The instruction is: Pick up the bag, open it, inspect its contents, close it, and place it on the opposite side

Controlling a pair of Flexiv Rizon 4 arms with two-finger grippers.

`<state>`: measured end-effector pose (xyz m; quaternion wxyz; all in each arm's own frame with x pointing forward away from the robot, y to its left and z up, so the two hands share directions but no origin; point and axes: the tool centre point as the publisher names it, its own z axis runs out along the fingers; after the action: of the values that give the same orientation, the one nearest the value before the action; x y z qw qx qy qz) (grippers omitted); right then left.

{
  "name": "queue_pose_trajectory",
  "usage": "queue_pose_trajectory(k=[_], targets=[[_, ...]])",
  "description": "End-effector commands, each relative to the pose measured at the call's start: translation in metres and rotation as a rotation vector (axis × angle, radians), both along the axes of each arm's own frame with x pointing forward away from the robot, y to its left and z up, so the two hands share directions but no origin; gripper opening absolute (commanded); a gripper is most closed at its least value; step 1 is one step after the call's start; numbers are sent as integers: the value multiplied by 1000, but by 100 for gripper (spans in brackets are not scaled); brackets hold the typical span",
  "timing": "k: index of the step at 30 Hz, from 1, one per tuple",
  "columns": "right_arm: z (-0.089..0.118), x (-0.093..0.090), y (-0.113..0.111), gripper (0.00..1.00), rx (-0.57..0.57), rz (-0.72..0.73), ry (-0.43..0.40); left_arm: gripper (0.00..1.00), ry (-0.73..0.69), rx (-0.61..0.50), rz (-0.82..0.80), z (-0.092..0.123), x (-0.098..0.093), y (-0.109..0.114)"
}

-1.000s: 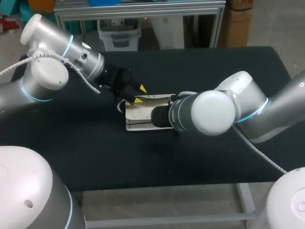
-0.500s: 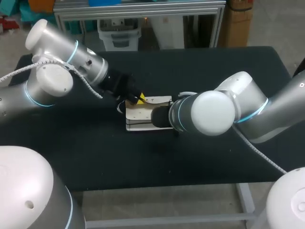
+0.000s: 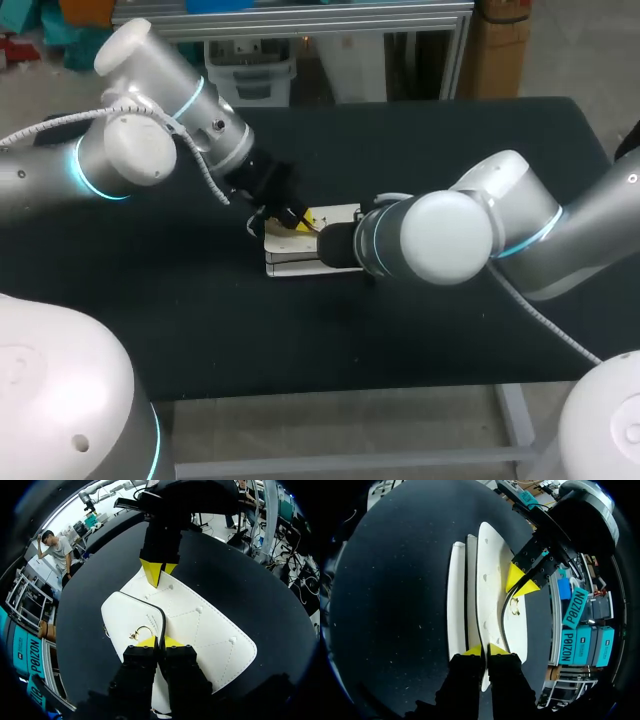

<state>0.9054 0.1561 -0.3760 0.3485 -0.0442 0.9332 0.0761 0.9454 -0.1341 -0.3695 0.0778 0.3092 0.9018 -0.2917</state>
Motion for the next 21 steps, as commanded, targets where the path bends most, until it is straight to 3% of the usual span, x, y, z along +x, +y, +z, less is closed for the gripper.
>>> queue_pose_trajectory(k=[1,6,7,8,9,10,15,17,21], targets=[[-3,-3,-3,0,23,-9,-116,0,11,8,-3,-5,3,2],[-4,-2,-3,0,25,-10,-112,3,1,-6,19,1,2,11],[-4,-2,-3,8,26,-9,-111,11,-1,-12,21,3,2,12],[-4,-2,-3,15,26,-8,-111,25,-3,-22,24,5,2,14],[-4,-2,-3,15,27,-8,-112,39,-7,-28,29,7,2,15],[-4,-1,-3,15,27,-8,-112,44,-11,-39,31,9,2,15],[-2,-1,-3,13,26,-7,-115,60,-21,-99,38,21,3,18],[-2,-2,-3,13,25,-7,-116,72,-26,-123,44,25,4,18],[-1,-2,-2,18,25,-7,-118,77,-22,-176,56,32,6,19]])
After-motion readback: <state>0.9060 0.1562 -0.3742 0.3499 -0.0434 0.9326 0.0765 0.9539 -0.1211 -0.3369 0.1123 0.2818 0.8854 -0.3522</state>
